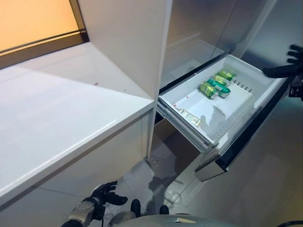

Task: Put drinks into fridge and close the fridge

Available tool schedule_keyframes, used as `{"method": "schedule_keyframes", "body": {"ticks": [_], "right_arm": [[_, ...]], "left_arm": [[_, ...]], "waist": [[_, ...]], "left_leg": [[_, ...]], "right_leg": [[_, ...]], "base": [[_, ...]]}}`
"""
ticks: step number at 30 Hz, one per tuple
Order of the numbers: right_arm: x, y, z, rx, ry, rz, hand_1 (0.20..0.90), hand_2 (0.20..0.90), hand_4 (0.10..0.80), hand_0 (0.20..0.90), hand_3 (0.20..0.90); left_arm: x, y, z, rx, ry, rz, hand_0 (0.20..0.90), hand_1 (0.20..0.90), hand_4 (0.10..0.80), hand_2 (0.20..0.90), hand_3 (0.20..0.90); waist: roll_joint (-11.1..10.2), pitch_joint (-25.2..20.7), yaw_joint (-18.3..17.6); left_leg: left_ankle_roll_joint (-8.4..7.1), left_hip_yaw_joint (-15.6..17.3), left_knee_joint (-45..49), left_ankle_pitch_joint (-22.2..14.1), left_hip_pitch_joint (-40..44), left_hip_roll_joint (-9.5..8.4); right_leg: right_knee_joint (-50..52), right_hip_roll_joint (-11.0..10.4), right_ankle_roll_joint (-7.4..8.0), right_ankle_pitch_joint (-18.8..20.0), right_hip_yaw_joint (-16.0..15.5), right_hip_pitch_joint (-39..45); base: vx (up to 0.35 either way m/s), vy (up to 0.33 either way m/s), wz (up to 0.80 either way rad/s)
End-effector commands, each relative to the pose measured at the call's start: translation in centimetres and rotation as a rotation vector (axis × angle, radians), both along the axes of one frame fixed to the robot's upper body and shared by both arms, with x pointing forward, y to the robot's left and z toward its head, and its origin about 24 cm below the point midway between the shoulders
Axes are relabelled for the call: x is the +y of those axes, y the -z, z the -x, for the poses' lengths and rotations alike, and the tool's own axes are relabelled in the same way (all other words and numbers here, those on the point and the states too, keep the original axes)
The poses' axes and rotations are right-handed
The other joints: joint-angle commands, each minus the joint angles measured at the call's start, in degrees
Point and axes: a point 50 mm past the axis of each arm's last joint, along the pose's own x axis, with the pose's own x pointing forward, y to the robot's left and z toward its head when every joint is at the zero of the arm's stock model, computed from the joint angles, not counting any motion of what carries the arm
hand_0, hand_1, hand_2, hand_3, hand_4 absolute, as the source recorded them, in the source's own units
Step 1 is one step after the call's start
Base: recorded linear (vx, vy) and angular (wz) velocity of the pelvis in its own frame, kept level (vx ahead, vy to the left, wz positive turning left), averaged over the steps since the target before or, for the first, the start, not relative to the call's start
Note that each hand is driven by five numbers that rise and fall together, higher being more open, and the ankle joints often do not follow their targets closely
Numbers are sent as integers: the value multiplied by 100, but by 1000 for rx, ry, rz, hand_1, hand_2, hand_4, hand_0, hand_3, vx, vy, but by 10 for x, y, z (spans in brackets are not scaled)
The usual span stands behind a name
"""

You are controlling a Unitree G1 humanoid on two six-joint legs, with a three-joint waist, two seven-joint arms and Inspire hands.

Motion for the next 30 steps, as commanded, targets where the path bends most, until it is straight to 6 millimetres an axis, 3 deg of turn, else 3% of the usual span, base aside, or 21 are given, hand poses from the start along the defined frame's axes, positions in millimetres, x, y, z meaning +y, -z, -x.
{"method": "schedule_keyframes", "body": {"ticks": [1, 7, 13, 23, 30], "right_arm": [[8, -27, 15, -409, 70, -62, 900, 900, 800, 900, 900], [-6, 17, 23, -504, 163, -379, 900, 900, 800, 900, 900], [-16, 45, 28, -549, 208, -570, 900, 900, 800, 900, 900], [-15, 69, 25, -533, 284, -740, 900, 900, 800, 900, 900], [-17, 90, 27, -521, 412, -858, 900, 900, 800, 900, 900]], "left_arm": [[-5, 7, 15, 54, 96, -30, 900, 900, 800, 900, 900], [-13, 12, 21, 84, 121, -23, 900, 900, 800, 900, 900], [-15, 7, 5, 45, 145, -40, 900, 900, 800, 900, 900], [-12, 4, -2, 8, 85, -56, 900, 900, 800, 900, 900], [-10, 6, 6, 13, 70, -62, 900, 900, 800, 900, 900]], "waist": [[-27, -520, 97], [-9, -469, 139], [19, -69, 225], [77, 346, 418], [133, 466, 516]], "left_leg": [[28, 48, 611, -1020, 92, -56], [62, 111, 1112, -1267, -42, -88], [198, -40, 1998, -1635, -477, -151], [343, -231, 3358, -2263, -1154, -252], [400, -278, 3822, -2411, -1379, -282]], "right_leg": [[726, -51, 241, -247, 33, -288], [905, -116, 183, -346, 9, -311], [1846, -235, 3, -754, -195, -694], [2953, -403, -245, -1257, -385, -1074], [3493, -398, -348, -1468, -459, -1269]], "base": [[60, -13, -30], [66, -44, -11], [-14, -56, 11], [-12, -51, 21], [19, 15, 9]]}}
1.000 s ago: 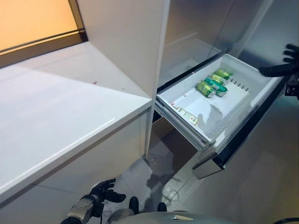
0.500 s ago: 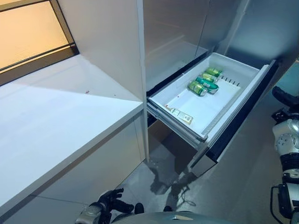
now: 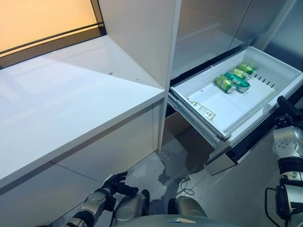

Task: Put drinks into fridge and close the fridge

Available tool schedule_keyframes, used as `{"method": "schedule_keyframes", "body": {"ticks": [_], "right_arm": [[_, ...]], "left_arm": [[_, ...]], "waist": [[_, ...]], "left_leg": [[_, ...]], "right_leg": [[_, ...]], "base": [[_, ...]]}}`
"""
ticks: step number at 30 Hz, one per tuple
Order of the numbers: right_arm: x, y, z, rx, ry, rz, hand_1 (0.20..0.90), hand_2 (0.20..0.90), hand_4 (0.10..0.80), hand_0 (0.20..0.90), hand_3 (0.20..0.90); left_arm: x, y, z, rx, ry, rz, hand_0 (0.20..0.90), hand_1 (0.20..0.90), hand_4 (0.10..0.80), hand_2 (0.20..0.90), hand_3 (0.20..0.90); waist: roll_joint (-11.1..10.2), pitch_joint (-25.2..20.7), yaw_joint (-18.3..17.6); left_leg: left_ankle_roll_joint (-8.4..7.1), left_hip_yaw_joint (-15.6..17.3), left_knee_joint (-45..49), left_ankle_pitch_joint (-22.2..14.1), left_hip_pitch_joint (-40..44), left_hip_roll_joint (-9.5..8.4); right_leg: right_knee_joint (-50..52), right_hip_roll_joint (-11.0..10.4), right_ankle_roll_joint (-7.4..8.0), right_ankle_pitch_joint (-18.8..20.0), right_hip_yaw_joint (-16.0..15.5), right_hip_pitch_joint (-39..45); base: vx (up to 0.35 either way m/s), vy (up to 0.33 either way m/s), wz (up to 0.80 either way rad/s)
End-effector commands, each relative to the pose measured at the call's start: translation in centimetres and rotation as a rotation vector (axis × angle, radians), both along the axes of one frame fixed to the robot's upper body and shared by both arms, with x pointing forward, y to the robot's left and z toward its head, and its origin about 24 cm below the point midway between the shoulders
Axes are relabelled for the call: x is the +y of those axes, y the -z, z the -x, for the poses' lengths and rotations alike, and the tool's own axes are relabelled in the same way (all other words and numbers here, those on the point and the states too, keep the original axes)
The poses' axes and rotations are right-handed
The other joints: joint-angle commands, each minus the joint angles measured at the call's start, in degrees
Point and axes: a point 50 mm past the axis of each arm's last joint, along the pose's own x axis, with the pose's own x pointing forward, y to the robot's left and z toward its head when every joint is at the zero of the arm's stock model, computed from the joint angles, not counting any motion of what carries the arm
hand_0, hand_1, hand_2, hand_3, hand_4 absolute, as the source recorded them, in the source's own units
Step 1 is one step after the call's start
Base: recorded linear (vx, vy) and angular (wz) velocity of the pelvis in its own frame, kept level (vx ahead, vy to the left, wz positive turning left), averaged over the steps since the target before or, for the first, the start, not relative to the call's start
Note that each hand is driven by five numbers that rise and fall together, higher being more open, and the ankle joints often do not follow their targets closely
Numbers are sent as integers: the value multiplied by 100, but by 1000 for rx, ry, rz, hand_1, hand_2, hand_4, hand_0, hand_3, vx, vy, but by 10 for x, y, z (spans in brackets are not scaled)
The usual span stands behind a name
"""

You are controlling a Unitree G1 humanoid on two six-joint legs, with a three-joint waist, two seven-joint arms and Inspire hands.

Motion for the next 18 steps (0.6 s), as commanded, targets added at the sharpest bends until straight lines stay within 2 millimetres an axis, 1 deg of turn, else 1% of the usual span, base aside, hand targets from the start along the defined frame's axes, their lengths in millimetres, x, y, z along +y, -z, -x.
{"method": "schedule_keyframes", "body": {"ticks": [1, 4, 9, 12, 13, 18], "right_arm": [[-13, -48, -3, -229, 117, 22, 900, 900, 800, 900, 900], [-13, -47, -4, -226, 134, -2, 900, 900, 800, 900, 900], [-6, -46, -13, -211, 74, -17, 900, 900, 800, 900, 900], [5, -44, -24, -218, -36, -37, 900, 900, 800, 900, 900], [11, -45, -30, -233, -98, -44, 900, 900, 800, 900, 900], [33, -46, -47, -243, -326, 12, 900, 900, 800, 900, 900]], "left_arm": [[15, 12, 39, 105, 1, -63, 900, 900, 800, 900, 900], [15, 12, 41, 102, -10, -57, 900, 900, 800, 900, 900], [16, 13, 47, 118, -15, -55, 900, 900, 800, 900, 900], [18, 14, 53, 127, -21, -51, 900, 900, 800, 900, 900], [18, 15, 55, 128, -19, -50, 900, 900, 800, 900, 900], [17, 15, 57, 123, -36, -45, 900, 900, 800, 900, 900]], "waist": [[-20, -169, 180], [-7, -126, 236], [-1, -110, 312], [3, -106, 350], [0, -101, 372], [-3, -87, 413]], "left_leg": [[328, -36, 764, -1081, -50, -37], [327, -104, 772, -1048, -69, -61], [307, -155, 688, -962, -30, -86], [293, -195, 574, -882, 27, -96], [287, -211, 536, -852, 39, -103], [258, -265, 347, -707, 99, -118]], "right_leg": [[98, -36, -289, 204, -66, 47], [158, -43, -293, 193, -84, 30], [162, -49, -280, 204, -109, 56], [120, -43, -263, 233, -108, 84], [98, -40, -255, 248, -108, 91], [31, -40, -226, 309, -129, 110]], "base": [[32, 34, 1], [39, 53, 5], [50, 41, 5], [55, 43, 2], [35, 40, 1], [29, 44, 0]]}}
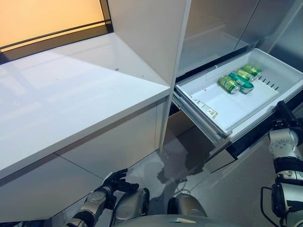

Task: Put drinks into fridge and close the fridge

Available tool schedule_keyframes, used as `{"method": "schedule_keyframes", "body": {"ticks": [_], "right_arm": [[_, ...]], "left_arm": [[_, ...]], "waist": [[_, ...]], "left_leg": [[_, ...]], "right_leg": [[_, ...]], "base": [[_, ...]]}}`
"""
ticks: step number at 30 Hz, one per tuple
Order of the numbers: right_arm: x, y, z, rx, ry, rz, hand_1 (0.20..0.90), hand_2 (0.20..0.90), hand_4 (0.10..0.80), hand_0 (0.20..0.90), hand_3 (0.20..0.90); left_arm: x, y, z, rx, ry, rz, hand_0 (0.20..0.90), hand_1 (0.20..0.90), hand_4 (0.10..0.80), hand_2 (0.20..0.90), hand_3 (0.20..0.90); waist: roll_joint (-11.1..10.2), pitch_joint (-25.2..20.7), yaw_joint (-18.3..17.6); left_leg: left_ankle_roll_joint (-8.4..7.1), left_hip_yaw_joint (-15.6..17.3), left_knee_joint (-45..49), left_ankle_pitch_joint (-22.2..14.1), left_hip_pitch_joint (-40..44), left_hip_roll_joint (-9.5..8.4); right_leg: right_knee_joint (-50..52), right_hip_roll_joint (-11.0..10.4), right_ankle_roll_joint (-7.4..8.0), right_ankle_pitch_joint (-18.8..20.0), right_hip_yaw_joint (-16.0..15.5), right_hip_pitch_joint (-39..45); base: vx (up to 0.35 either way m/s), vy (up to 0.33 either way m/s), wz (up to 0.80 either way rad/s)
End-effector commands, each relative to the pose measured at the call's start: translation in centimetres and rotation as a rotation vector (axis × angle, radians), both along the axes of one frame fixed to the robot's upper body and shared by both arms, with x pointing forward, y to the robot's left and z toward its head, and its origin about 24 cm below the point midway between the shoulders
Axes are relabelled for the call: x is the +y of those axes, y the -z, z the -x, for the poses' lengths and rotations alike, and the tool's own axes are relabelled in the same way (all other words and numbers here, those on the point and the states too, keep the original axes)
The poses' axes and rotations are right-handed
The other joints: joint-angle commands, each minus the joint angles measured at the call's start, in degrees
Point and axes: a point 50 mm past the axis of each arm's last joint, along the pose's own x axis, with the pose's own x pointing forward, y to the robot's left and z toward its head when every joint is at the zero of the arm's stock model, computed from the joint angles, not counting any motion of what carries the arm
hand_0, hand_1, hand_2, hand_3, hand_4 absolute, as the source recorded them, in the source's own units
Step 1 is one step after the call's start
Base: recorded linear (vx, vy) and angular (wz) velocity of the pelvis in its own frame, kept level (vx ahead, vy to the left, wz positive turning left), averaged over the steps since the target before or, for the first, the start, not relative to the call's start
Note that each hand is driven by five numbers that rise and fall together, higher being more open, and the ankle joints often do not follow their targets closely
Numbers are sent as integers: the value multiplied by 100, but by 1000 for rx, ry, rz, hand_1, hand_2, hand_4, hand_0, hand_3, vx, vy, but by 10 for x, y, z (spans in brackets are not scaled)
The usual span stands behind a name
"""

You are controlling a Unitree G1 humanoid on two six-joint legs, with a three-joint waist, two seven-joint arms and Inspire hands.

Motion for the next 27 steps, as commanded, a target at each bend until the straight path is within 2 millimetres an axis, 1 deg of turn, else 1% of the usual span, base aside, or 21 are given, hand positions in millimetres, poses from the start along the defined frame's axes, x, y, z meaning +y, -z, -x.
{"method": "schedule_keyframes", "body": {"ticks": [1, 2, 3, 5, 7, 10, 13, 16, 18, 21, 27], "right_arm": [[33, -56, -46, -240, -348, 146, 900, 900, 800, 900, 900], [35, -57, -47, -243, -370, 156, 900, 900, 800, 900, 900], [44, -57, -51, -257, -456, 182, 900, 900, 800, 900, 900], [50, -60, -54, -277, -516, 212, 900, 900, 800, 900, 900], [59, -66, -57, -343, -592, 229, 900, 900, 800, 900, 900], [69, -74, -60, -400, -659, 254, 900, 900, 800, 900, 900], [74, -81, -63, -413, -681, 283, 900, 900, 800, 900, 900], [76, -86, -65, -410, -669, 299, 900, 900, 800, 900, 900], [75, -88, -64, -379, -628, 334, 900, 900, 800, 900, 900], [72, -88, -63, -374, -604, 328, 900, 900, 800, 900, 900], [63, -87, -59, -347, -573, 334, 900, 900, 800, 900, 900]], "left_arm": [[18, 16, 57, 152, -4, -66, 900, 900, 800, 900, 900], [18, 16, 57, 152, -5, -64, 900, 900, 800, 900, 900], [17, 16, 57, 147, -8, -63, 900, 900, 800, 900, 900], [18, 15, 57, 144, -14, -62, 900, 900, 800, 900, 900], [22, 15, 61, 145, -16, -67, 900, 900, 800, 900, 900], [26, 15, 67, 160, -15, -82, 900, 900, 800, 900, 900], [32, 16, 75, 185, -12, -99, 900, 900, 800, 900, 900], [35, 16, 78, 192, -7, -106, 900, 900, 800, 900, 900], [36, 16, 78, 190, -2, -105, 900, 900, 800, 900, 900], [35, 16, 78, 187, 38, -111, 900, 900, 800, 900, 900], [31, 15, 70, 167, 92, -115, 900, 900, 800, 900, 900]], "waist": [[4, -200, 348], [5, -203, 356], [1, -206, 389], [3, -203, 426], [-1, -202, 483], [-5, -206, 564], [-14, -235, 620], [-19, -256, 638], [-30, -267, 634], [-72, -294, 613], [-140, -426, 475]], "left_leg": [[246, -155, -61, -570, 291, -35], [242, -162, -90, -551, 301, -36], [230, -190, -178, -487, 322, -43], [217, -224, -262, -424, 344, -50], [202, -280, -371, -351, 372, -64], [176, -376, -510, -267, 415, -88], [156, -438, -649, -189, 474, -93], [148, -446, -763, -130, 509, -89], [146, -450, -839, -89, 526, -94], [152, -427, -906, -91, 556, -104], [153, -302, -1071, -73, 657, -99]], "right_leg": [[-290, 10, -219, 435, -80, 207], [-304, 7, -214, 441, -88, 214], [-341, 4, -198, 462, -116, 226], [-366, -2, -182, 482, -153, 234], [-419, -14, -159, 504, -216, 263], [-513, -37, -113, 554, -283, 299], [-659, -39, -77, 620, -320, 357], [-798, -34, -40, 690, -317, 381], [-939, -28, -2, 777, -279, 385], [-1175, -16, 50, 887, -215, 429], [-1638, 15, 145, 1117, 16, 535]], "base": [[27, 39, 1], [32, 48, 3], [21, 33, 6], [21, 36, 15], [22, 35, 19], [40, 31, 22], [52, 32, 26], [21, 29, 12], [-3, 12, 15], [-3, 0, 1], [0, -3, -4]]}}
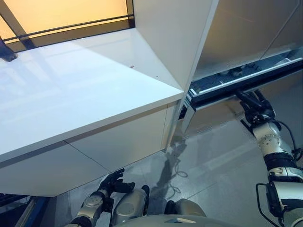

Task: Put drinks into fridge and close the fridge

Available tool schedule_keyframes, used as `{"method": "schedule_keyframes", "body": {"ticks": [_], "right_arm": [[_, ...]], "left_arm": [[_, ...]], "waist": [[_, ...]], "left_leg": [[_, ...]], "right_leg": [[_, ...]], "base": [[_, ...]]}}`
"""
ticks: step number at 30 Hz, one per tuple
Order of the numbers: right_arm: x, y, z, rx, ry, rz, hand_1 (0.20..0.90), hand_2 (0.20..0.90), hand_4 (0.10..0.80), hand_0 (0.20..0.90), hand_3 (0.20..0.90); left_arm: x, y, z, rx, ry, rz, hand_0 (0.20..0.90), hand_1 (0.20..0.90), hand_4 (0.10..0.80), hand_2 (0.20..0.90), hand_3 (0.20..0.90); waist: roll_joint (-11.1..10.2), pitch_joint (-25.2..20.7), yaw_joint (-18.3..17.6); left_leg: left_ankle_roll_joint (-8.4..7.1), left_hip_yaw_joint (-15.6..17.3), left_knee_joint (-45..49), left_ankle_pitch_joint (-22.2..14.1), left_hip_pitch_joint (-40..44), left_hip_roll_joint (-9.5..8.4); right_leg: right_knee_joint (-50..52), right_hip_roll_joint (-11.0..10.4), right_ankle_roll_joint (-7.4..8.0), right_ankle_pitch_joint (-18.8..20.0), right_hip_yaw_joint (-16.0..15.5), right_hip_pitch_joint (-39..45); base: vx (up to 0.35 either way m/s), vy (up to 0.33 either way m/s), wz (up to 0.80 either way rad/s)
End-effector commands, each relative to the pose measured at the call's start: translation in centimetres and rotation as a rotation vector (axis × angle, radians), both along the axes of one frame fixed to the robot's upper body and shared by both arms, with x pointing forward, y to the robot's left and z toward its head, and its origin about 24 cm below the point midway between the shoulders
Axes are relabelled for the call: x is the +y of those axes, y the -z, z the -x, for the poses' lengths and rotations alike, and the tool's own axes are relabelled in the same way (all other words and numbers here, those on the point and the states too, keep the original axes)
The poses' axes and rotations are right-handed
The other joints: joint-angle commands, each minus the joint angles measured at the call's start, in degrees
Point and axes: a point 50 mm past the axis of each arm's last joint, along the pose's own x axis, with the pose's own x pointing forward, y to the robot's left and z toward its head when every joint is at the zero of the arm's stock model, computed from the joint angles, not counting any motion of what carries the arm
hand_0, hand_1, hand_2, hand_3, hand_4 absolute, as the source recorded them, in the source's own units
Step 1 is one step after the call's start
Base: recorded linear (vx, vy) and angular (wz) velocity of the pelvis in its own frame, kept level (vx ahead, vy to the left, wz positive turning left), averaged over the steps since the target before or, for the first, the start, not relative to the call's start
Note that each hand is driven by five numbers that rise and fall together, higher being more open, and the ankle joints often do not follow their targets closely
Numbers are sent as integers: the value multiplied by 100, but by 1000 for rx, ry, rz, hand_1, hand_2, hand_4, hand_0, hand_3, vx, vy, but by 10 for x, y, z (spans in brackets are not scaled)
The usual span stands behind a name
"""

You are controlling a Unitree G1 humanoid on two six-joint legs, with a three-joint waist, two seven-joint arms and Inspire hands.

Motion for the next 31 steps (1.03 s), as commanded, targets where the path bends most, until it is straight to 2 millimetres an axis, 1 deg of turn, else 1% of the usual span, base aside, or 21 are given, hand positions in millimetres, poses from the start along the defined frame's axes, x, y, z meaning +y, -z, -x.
{"method": "schedule_keyframes", "body": {"ticks": [1, 5, 7, 8, 9, 11, 12, 13, 14, 17, 18, 19, 20, 21, 22, 24, 25, 26, 27, 28, 31], "right_arm": [[0, -74, -14, -285, 1, 69, 900, 900, 800, 900, 900], [-9, -70, -7, -265, 68, 121, 900, 900, 800, 900, 900], [-8, -67, -4, -245, 65, 157, 900, 900, 800, 900, 900], [-6, -62, -3, -234, 59, 167, 900, 900, 800, 900, 900], [-3, -52, 1, -209, 47, 179, 900, 900, 800, 900, 900], [0, -43, 4, -189, 36, 190, 900, 900, 800, 900, 900], [3, -35, 6, -172, 22, 191, 900, 900, 800, 900, 900], [7, -25, 9, -152, 9, 189, 900, 900, 800, 900, 900], [13, -6, 16, -107, -21, 199, 900, 900, 800, 900, 900], [24, 31, 31, 0, -126, 256, 900, 900, 800, 900, 900], [27, 42, 36, 34, -154, 260, 900, 900, 800, 900, 900], [27, 42, 36, 35, -154, 259, 900, 900, 800, 900, 900], [35, 70, 51, 110, -215, 249, 900, 900, 800, 900, 900], [39, 82, 58, 146, -243, 243, 900, 900, 800, 900, 900], [47, 100, 68, 207, -288, 226, 900, 900, 800, 900, 900], [56, 125, 83, 308, -374, 254, 900, 900, 800, 900, 900], [57, 129, 85, 324, -380, 251, 900, 900, 800, 900, 900], [61, 154, 102, 433, -421, 232, 900, 900, 800, 900, 900], [60, 167, 113, 493, -435, 234, 900, 900, 800, 900, 900], [58, 179, 124, 552, -421, 204, 900, 900, 800, 900, 900], [60, 205, 150, 690, -382, 168, 900, 900, 800, 900, 900]], "left_arm": [[24, 13, 59, 191, 138, -127, 900, 900, 800, 900, 900], [22, 11, 49, 168, 137, -116, 900, 900, 800, 900, 900], [21, 10, 44, 157, 125, -103, 900, 900, 800, 900, 900], [20, 10, 42, 154, 115, -96, 900, 900, 800, 900, 900], [19, 9, 38, 150, 101, -83, 900, 900, 800, 900, 900], [19, 9, 36, 146, 96, -78, 900, 900, 800, 900, 900], [19, 8, 35, 143, 89, -73, 900, 900, 800, 900, 900], [19, 8, 33, 143, 80, -66, 900, 900, 800, 900, 900], [17, 9, 31, 149, 58, -52, 900, 900, 800, 900, 900], [16, 11, 34, 170, 36, -51, 900, 900, 800, 900, 900], [16, 11, 35, 170, 26, -48, 900, 900, 800, 900, 900], [16, 11, 36, 171, 26, -48, 900, 900, 800, 900, 900], [14, 12, 36, 171, -9, -31, 900, 900, 800, 900, 900], [14, 12, 37, 174, -23, -23, 900, 900, 800, 900, 900], [14, 13, 38, 178, -43, -13, 900, 900, 800, 900, 900], [14, 14, 41, 186, -84, 7, 900, 900, 800, 900, 900], [14, 15, 42, 188, -89, 10, 900, 900, 800, 900, 900], [14, 16, 46, 197, -131, 36, 900, 900, 800, 900, 900], [15, 17, 47, 204, -153, 49, 900, 900, 800, 900, 900], [15, 18, 48, 211, -166, 59, 900, 900, 800, 900, 900], [15, 20, 53, 227, -189, 79, 900, 900, 800, 900, 900]], "waist": [[-159, -403, 29], [-193, -511, -142], [-211, -556, -234], [-215, -582, -280], [-223, -622, -370], [-223, -653, -424], [-223, -678, -465], [-223, -707, -505], [-209, -763, -577], [-194, -884, -675], [-187, -923, -701], [-188, -927, -700], [-178, -1006, -757], [-177, -1046, -778], [-174, -1091, -801], [-178, -1145, -831], [-179, -1153, -833], [-178, -1201, -827], [-174, -1226, -818], [-171, -1253, -802], [-146, -1306, -764]], "left_leg": [[357, 249, -245, -472, 361, -87], [336, 404, -452, -416, 470, -10], [327, 484, -562, -358, 491, 21], [320, 522, -633, -324, 507, 34], [315, 580, -738, -280, 530, 60], [308, 624, -828, -241, 554, 81], [300, 651, -912, -202, 578, 97], [297, 679, -989, -177, 607, 110], [284, 724, -1142, -127, 667, 133], [257, 806, -1424, -18, 782, 175], [243, 835, -1504, 17, 812, 190], [242, 836, -1512, 21, 816, 190], [214, 908, -1663, 76, 883, 226], [204, 931, -1718, 93, 911, 237], [184, 960, -1787, 122, 941, 258], [155, 1011, -1882, 167, 981, 280], [151, 1019, -1896, 175, 986, 282], [121, 1072, -1982, 210, 1023, 303], [107, 1092, -2024, 227, 1046, 314], [95, 1100, -2053, 246, 1052, 318], [75, 1099, -2111, 276, 1066, 332]], "right_leg": [[-919, -31, 266, 1008, 562, 135], [-1218, 12, 370, 1205, 756, 171], [-1344, 35, 404, 1305, 849, 162], [-1409, 47, 416, 1349, 887, 157], [-1483, 69, 428, 1395, 944, 148], [-1534, 83, 433, 1420, 971, 145], [-1577, 101, 434, 1441, 987, 146], [-1617, 113, 437, 1454, 998, 149], [-1689, 140, 436, 1468, 1008, 163], [-1860, 178, 448, 1511, 1004, 216], [-1915, 197, 447, 1527, 1004, 232], [-1920, 197, 447, 1529, 1005, 234], [-2045, 237, 444, 1557, 989, 279], [-2099, 256, 442, 1566, 984, 301], [-2162, 280, 438, 1578, 971, 328], [-2284, 315, 436, 1614, 933, 377], [-2304, 319, 436, 1622, 925, 386], [-2417, 346, 437, 1646, 876, 439], [-2486, 355, 438, 1668, 846, 473], [-2550, 365, 436, 1691, 820, 502], [-2619, 388, 420, 1697, 785, 547]], "base": [[-12, -17, -21], [-45, -42, -23], [-77, -44, -37], [-109, -52, -45], [-117, -51, -42], [-94, -40, -29], [-90, -43, -22], [-132, -59, -29], [-129, -58, -26], [-104, -49, -22], [-65, -32, -8], [-85, -41, -11], [-78, -42, -12], [-120, -59, -12], [-91, -43, -10], [-75, -35, -17], [-60, -36, -17], [-46, -35, -8], [-46, -43, -6], [-21, -31, 0], [0, 0, 0]]}}
